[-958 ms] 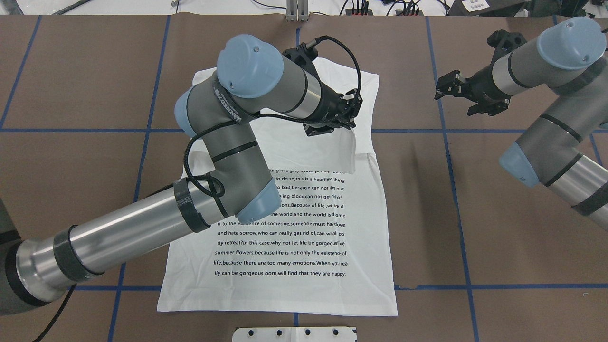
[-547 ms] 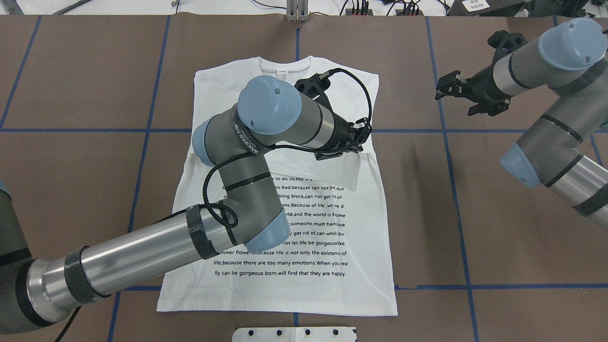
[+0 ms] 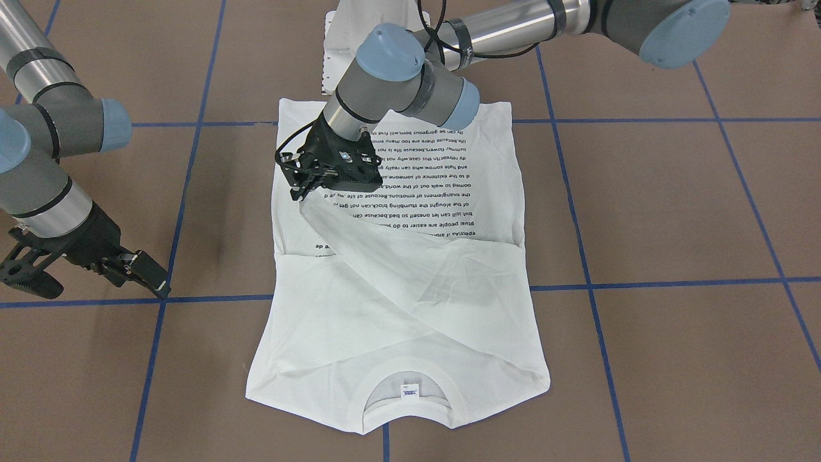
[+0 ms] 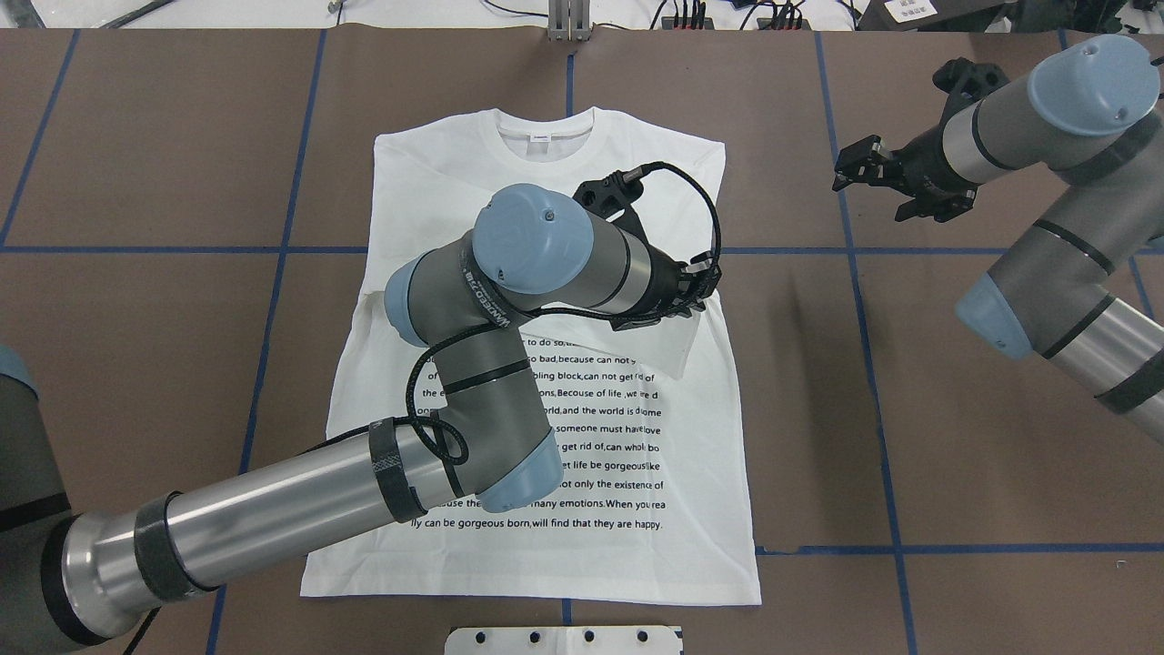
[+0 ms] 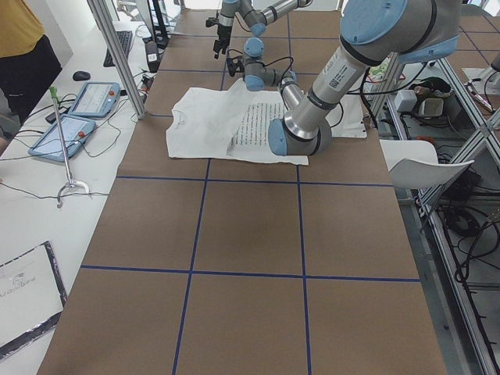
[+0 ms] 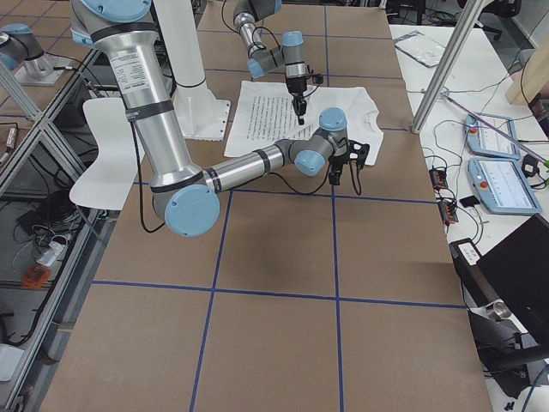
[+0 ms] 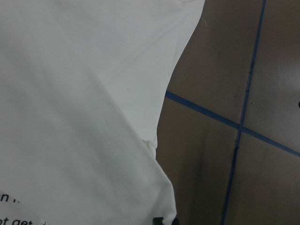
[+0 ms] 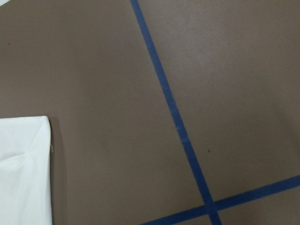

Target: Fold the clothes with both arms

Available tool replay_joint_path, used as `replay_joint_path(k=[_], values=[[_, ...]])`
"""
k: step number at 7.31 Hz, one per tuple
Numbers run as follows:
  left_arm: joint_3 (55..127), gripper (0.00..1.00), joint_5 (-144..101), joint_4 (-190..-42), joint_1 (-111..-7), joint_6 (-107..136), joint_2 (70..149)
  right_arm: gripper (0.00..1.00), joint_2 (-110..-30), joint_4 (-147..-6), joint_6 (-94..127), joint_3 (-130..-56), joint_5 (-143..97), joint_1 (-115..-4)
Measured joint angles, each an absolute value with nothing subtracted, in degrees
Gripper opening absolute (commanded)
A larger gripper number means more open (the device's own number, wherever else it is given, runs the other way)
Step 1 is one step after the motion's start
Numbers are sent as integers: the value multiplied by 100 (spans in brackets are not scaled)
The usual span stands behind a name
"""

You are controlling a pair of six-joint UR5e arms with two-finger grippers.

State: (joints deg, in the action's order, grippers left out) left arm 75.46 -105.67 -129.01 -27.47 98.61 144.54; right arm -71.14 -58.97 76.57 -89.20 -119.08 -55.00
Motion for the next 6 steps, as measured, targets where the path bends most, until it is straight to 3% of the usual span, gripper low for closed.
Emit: replay_joint_path(k=[4,6], values=[[7674,69,-10564,-12938,-2758,9863,14437,100,-7074,-5892,8049,-9011,-11857,-5334],[8502,67,-10610,-12876,-2907,9674,13705,100,-7153,-5978,9209,-9742,-11236,-4546]])
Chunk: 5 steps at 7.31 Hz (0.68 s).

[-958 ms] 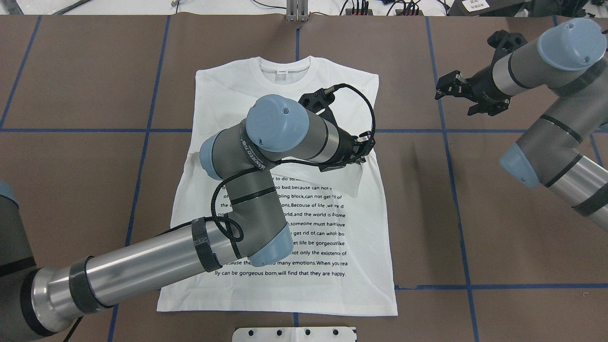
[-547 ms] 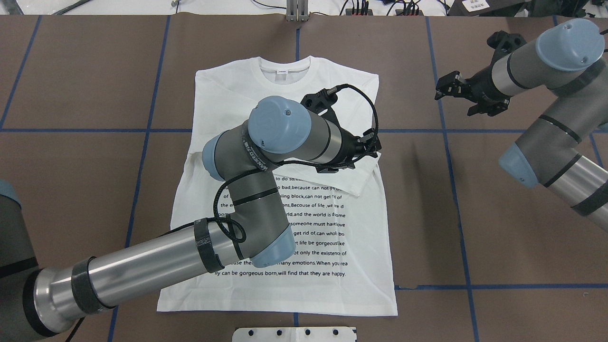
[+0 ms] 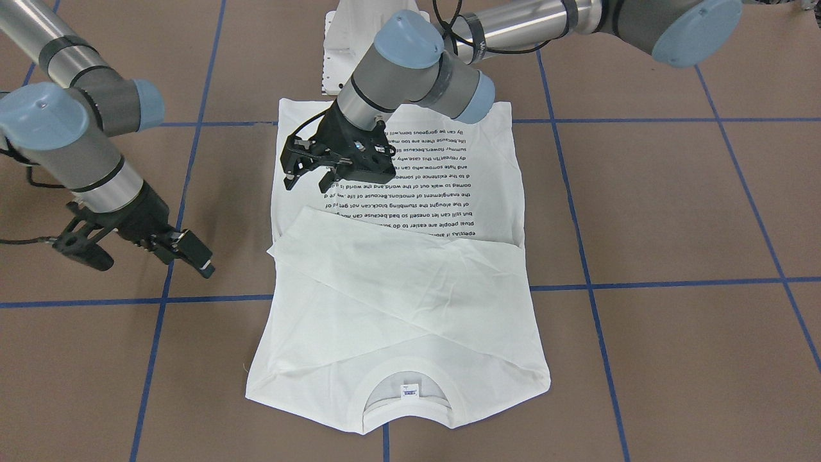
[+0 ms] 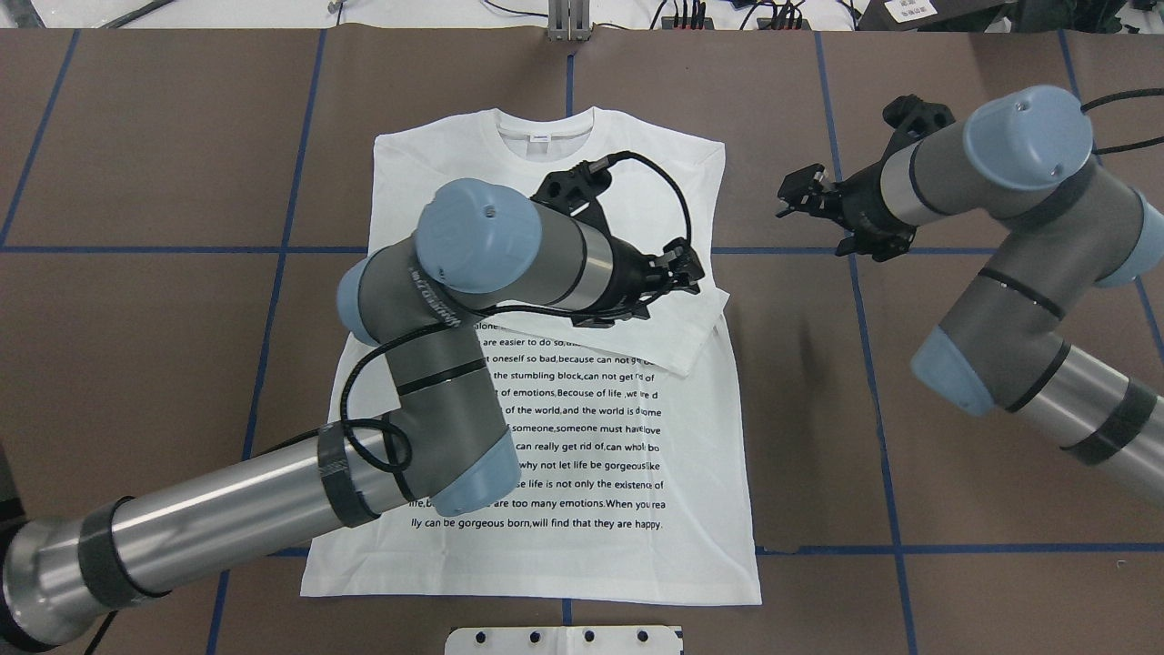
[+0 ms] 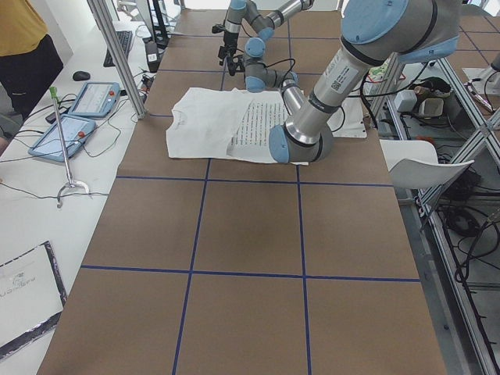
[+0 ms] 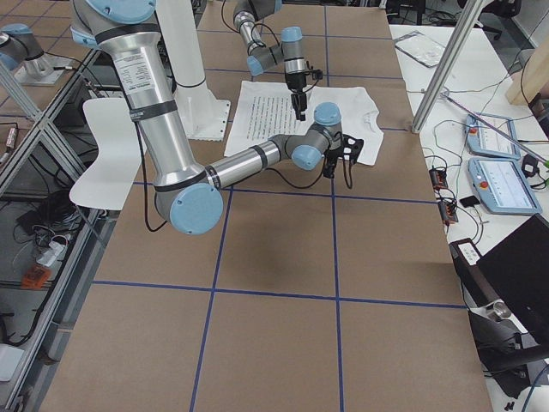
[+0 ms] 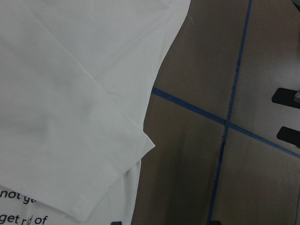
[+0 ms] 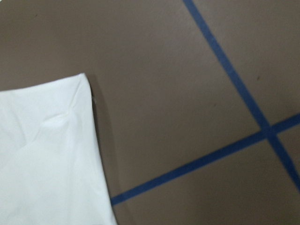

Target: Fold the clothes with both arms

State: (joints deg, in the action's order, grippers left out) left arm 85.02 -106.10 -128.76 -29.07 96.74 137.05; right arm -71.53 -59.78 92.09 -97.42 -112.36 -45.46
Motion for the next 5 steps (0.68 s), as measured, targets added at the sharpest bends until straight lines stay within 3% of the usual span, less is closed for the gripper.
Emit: replay_joint_path(k=[2,5], values=[[9469,64,-10823,-12847,-3236,8950,12589,99,-7285,-6684,10123,-10751,-10337,-3421],[9936,64,-11556,-12863,-3931,8191,11723,89,-7330,-8496,11407,-12094,-8689,-1521]])
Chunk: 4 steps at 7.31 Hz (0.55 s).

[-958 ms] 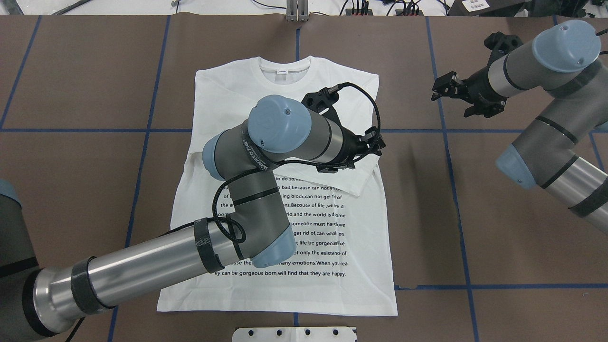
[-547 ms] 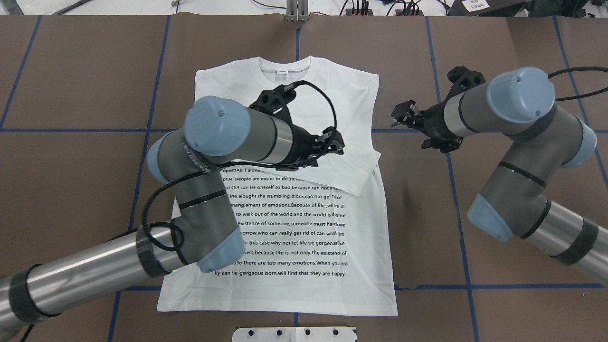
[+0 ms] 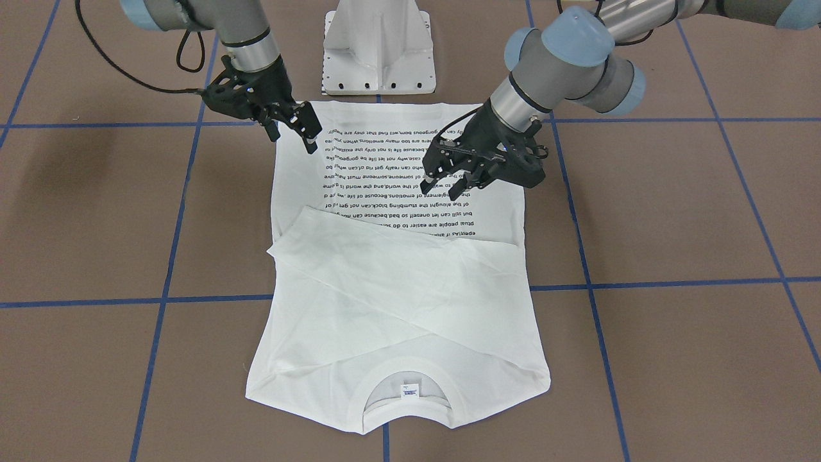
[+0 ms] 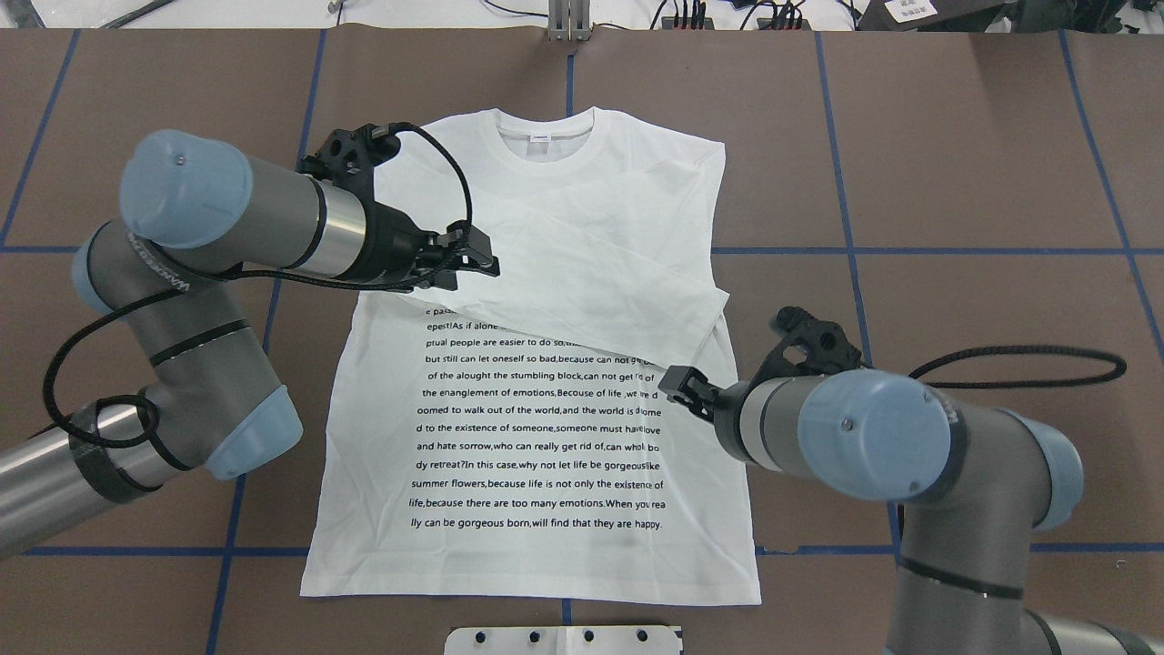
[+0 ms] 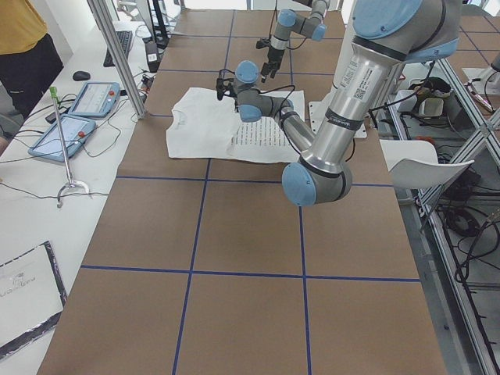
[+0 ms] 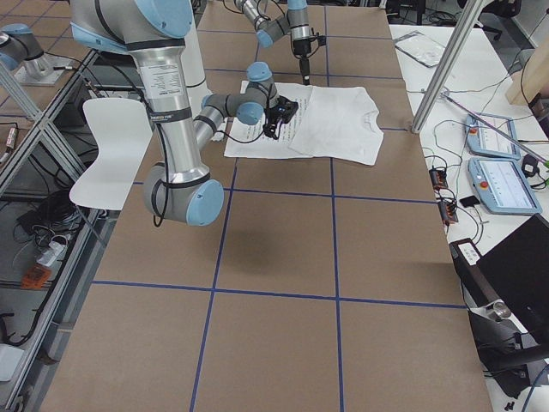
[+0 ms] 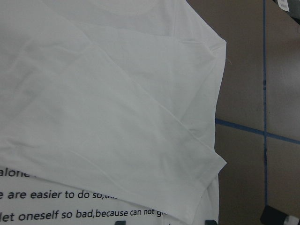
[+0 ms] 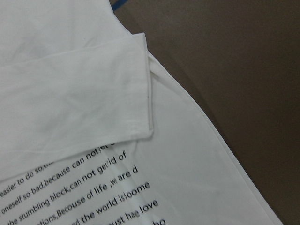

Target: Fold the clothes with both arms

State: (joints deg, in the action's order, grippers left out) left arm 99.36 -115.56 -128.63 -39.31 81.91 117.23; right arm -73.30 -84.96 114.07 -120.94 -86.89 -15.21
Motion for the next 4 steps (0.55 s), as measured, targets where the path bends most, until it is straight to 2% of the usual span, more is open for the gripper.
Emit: replay_joint_path(k=[1,4], values=[[9995,65,-11596,-12868,-4012,8049,11602,85,-7438,-8827,11887,-12278,-8280,-1023],[10053,67,-11603,-12865,-4071,8001,11524,85,-8000,-9044,12642,-12443,-7991,-275]])
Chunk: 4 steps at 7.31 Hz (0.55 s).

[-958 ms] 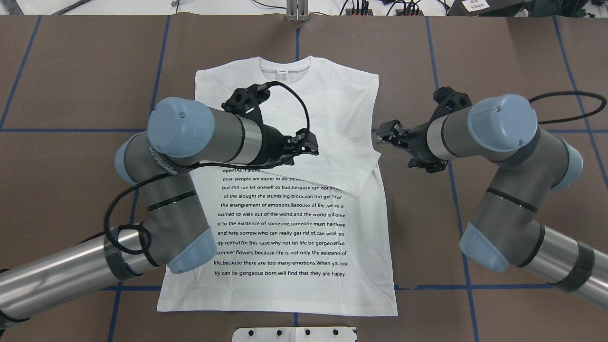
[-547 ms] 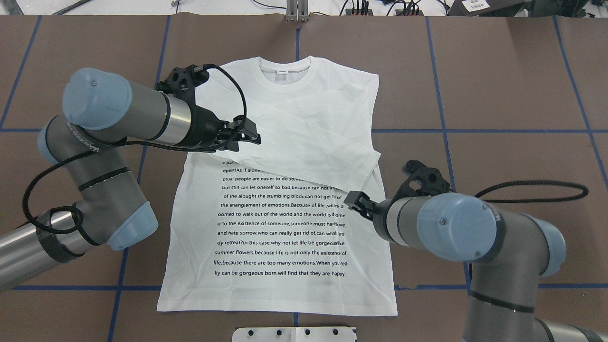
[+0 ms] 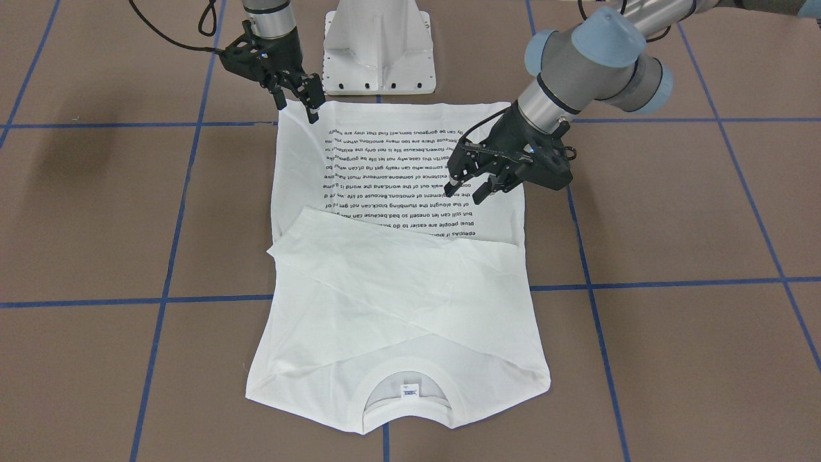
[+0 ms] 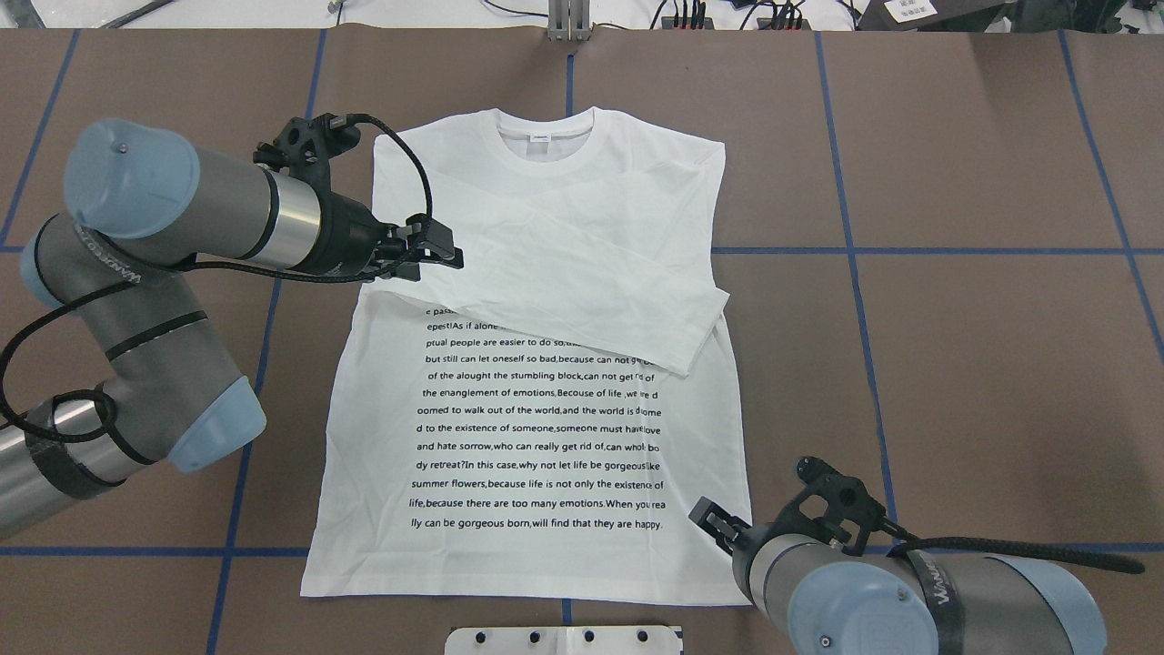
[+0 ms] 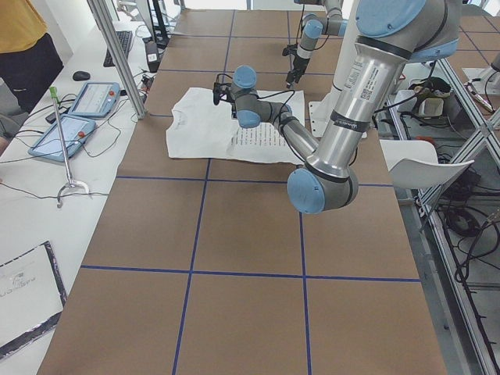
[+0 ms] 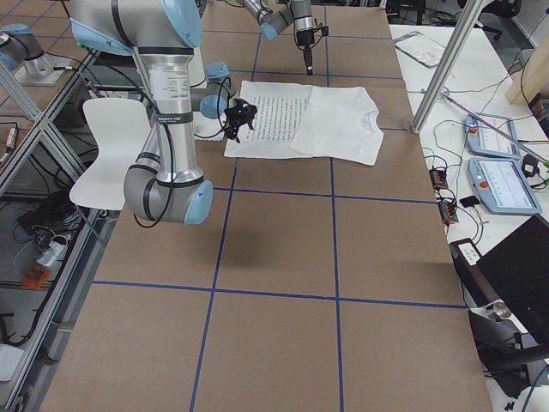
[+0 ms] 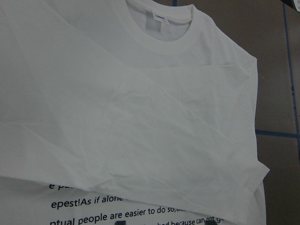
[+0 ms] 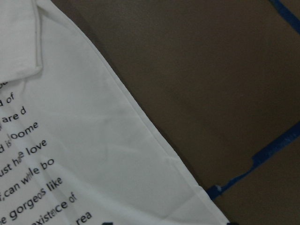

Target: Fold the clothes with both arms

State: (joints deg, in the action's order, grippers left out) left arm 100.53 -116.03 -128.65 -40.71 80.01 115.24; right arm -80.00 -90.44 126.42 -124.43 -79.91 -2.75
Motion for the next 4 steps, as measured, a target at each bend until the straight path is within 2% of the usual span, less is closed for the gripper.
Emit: replay_joint_path(k=[4], values=[[10089,67,-11582,-12859,-4077,8024,11435,83,-8171,-8763,13374,-12256,-7973,103]])
